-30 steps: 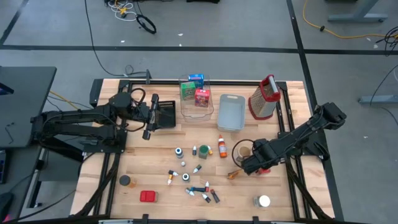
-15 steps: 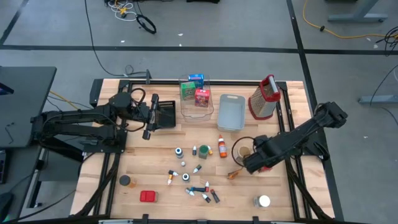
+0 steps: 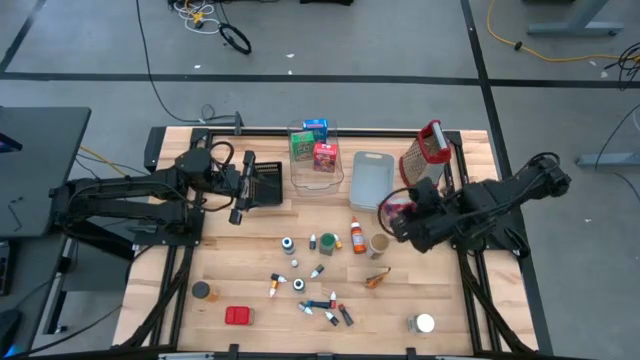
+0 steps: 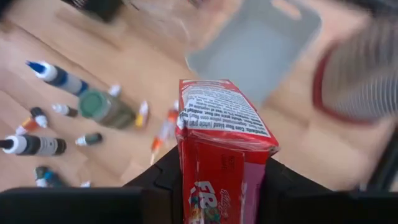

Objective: Pick & Place Kitchen Items
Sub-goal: Put the red cereal box into the transparent bin

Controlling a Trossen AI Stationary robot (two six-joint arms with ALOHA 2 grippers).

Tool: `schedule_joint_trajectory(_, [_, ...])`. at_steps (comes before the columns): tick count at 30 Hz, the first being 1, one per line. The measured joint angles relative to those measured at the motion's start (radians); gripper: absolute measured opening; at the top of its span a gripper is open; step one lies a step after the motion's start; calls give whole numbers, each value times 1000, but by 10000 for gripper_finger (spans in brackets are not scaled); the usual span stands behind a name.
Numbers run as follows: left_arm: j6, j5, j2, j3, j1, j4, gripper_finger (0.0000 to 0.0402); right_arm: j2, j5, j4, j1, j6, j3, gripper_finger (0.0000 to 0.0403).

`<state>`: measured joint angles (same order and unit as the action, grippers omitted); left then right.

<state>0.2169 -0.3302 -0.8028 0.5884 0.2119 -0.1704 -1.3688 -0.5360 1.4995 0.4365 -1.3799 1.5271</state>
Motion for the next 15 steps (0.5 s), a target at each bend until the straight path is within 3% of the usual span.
schedule_joint_trajectory(7, [0,0,0,0,0,0,200,-2,-15,-164,-109,419,-1,124])
schedule_joint_trajectory(15, [0,0,0,0,0,0,200,-2,-3,-546,-213,1019,-1,125])
